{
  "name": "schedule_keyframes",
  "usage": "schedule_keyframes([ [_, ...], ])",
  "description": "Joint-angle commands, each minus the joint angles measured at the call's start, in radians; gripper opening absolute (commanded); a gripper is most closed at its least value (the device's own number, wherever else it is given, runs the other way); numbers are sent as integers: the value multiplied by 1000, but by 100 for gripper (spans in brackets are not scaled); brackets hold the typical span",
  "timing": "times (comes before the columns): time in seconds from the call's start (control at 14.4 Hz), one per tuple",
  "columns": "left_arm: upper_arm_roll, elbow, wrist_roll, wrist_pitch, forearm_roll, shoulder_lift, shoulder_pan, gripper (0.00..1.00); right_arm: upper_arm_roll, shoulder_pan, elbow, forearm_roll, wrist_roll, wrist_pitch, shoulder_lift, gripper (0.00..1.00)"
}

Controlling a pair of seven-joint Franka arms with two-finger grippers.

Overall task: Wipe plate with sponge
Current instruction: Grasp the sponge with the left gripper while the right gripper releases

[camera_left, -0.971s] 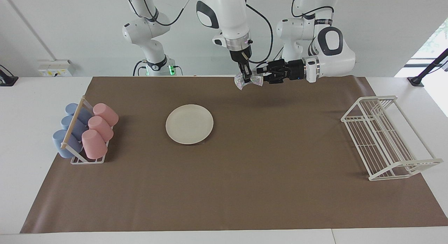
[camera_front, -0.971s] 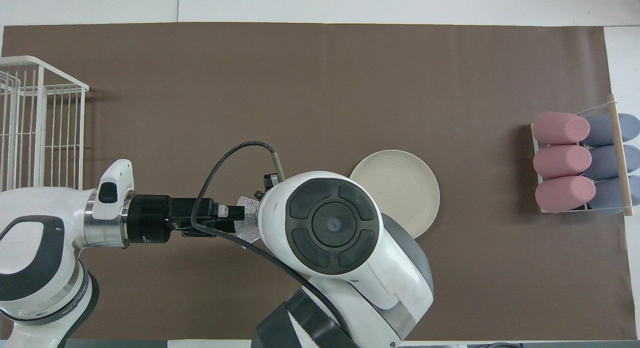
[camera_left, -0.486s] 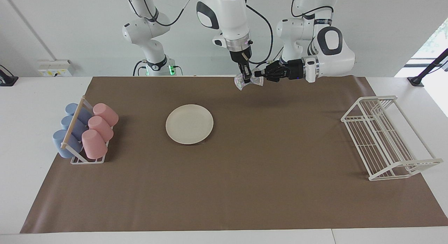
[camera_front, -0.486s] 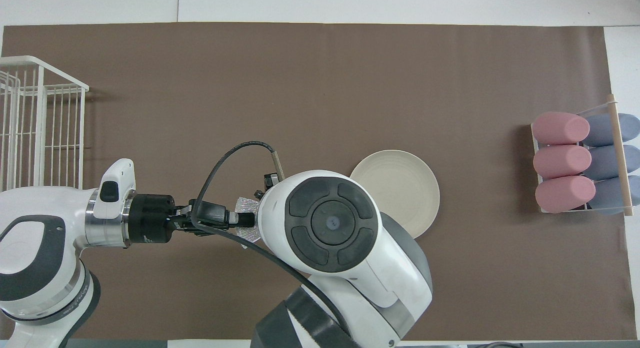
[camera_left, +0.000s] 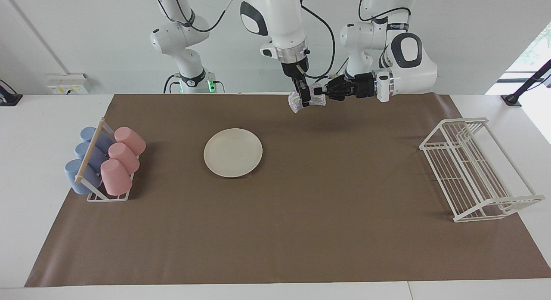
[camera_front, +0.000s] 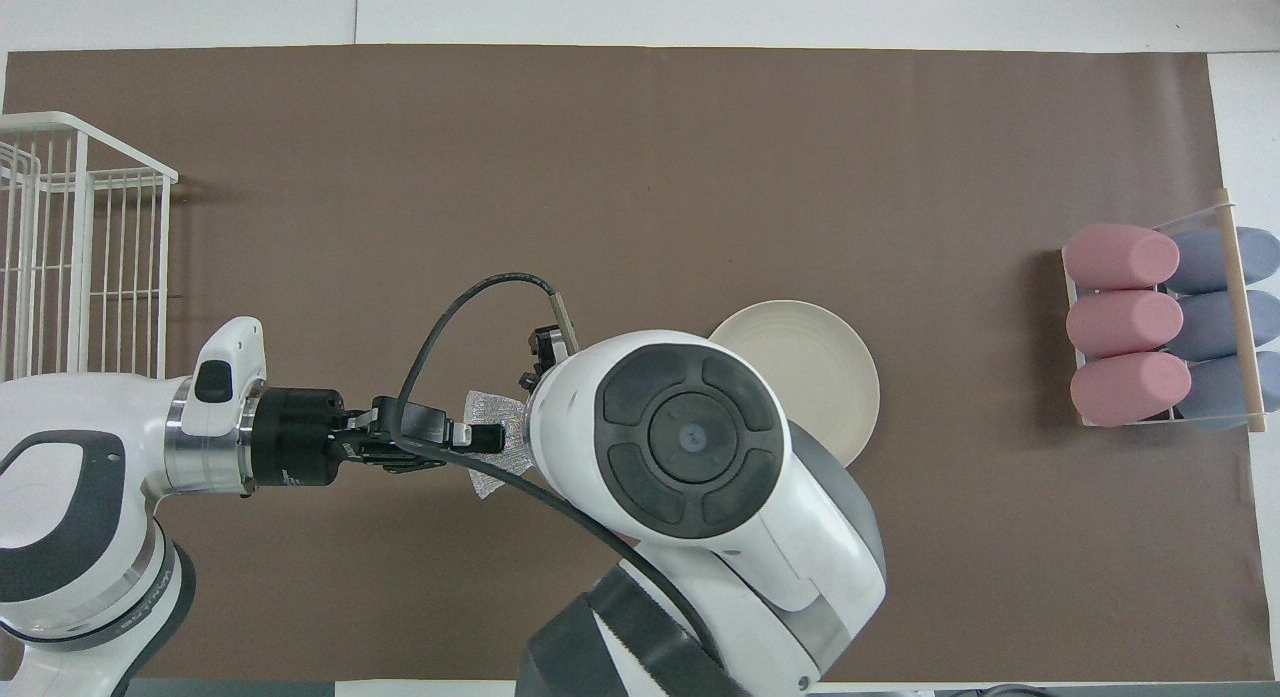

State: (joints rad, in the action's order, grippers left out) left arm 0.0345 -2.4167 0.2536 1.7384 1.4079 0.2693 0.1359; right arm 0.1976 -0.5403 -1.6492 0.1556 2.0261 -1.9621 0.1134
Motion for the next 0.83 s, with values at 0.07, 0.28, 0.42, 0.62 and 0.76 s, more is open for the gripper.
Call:
schedule_keyframes([
  [0.07, -8, 19, -80, 16, -183, 4, -59, 0, 3, 155, -53, -1, -357, 72, -107, 100],
  [0.28, -7, 71, -143, 13, -354, -2, -154, 0, 2, 296, -54, -1, -765, 190, -138, 100],
  [0.42, -8, 123, -232, 32, -476, -25, -164, 0, 2, 399, -54, -2, -1057, 282, -159, 100],
  [0.62, -7, 157, -298, 68, -588, -48, -177, 0, 0, 525, -54, -2, -1340, 405, -176, 100],
  [0.76, -4, 176, -358, 90, -688, -62, -164, 0, 0, 597, -52, -2, -1498, 442, -184, 100],
])
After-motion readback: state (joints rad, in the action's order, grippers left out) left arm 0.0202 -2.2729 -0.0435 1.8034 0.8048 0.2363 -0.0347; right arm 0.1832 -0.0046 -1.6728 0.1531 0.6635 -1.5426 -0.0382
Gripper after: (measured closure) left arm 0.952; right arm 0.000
